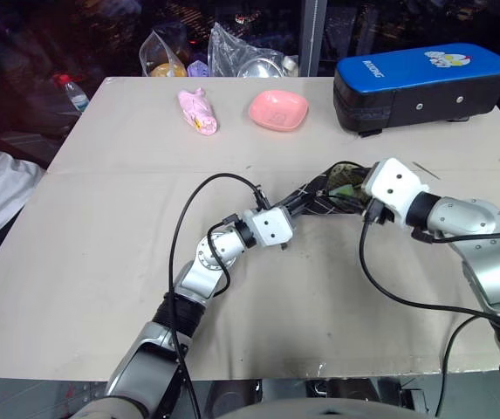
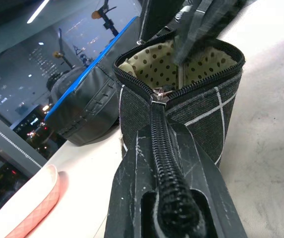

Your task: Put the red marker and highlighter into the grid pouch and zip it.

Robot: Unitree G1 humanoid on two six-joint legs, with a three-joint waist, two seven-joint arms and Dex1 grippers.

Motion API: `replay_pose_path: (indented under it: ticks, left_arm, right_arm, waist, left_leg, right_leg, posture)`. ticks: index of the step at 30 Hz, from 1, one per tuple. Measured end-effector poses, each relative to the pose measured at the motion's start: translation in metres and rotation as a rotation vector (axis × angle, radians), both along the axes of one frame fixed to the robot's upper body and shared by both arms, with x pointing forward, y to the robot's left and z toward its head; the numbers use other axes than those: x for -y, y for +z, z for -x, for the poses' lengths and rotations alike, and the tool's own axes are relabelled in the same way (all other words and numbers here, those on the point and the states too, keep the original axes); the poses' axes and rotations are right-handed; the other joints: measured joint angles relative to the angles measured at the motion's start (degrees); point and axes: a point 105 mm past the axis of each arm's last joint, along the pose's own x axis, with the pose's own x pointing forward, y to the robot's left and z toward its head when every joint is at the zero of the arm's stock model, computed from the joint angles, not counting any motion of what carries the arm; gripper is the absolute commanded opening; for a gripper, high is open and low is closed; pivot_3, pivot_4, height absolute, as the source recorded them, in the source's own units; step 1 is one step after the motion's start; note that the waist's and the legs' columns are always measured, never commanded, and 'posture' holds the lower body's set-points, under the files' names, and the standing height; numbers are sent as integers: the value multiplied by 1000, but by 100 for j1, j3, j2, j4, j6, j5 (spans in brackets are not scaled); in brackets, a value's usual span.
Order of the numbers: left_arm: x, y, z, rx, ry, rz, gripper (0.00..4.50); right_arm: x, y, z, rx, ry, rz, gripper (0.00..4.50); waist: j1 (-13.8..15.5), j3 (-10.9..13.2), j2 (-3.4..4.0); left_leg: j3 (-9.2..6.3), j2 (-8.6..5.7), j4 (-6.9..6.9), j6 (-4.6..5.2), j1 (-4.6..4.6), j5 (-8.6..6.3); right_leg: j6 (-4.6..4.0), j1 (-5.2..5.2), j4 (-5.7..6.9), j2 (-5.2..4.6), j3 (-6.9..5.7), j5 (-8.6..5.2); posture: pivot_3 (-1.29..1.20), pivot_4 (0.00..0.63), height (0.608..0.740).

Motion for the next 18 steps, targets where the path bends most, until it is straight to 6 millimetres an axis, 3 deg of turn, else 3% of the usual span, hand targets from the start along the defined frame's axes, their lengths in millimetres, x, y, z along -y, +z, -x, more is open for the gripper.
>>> replay_pose_path:
  ticks: [18]
  left_arm:
    - [-1, -6, 1, 9, -7, -44, 0]
  right_arm:
    - [-21, -24, -7, -60, 141, 65, 2171]
  waist:
    - [-6, 0, 0]
  left_leg:
    - [2, 0, 1, -12, 0, 7]
  right_leg:
    - [0, 0, -2, 1, -2, 0]
  posture:
    - [0, 150, 738]
